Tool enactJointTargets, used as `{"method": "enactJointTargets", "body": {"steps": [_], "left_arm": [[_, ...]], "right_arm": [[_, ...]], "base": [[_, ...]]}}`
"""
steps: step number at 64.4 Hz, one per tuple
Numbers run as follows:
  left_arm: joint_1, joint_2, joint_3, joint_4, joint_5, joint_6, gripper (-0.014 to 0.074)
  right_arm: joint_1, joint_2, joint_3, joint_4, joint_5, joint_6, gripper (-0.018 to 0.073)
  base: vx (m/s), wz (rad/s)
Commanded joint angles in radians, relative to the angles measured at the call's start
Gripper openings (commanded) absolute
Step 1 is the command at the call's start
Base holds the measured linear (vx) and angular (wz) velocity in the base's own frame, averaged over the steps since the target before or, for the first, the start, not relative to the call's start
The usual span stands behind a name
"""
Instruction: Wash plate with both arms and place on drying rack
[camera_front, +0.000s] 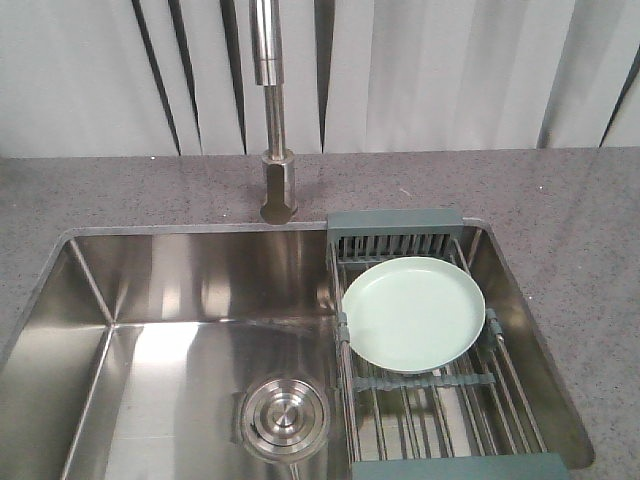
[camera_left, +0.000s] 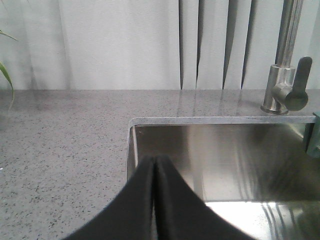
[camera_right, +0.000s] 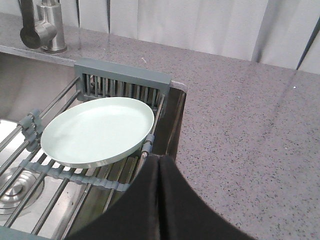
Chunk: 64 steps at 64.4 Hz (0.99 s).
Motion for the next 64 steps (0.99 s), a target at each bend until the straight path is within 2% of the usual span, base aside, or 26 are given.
{"method": "enactJointTargets", "body": {"steps": [1, 64], "left_arm": [[0.003, -0.019, 0.023, -0.006, -0.07, -0.006, -0.0006], [0.009, -0.017, 0.016, -0.006, -0.069, -0.006, -0.0006]], "right_arm": [[-0.002, 0.01, -0.028, -0.003, -0.071, -0.006, -0.0009], [-0.002, 0.01, -0.028, -0.003, -0.071, -0.007, -0.0009]], "base": [[0.0, 0.0], [0.0, 0.0]]}}
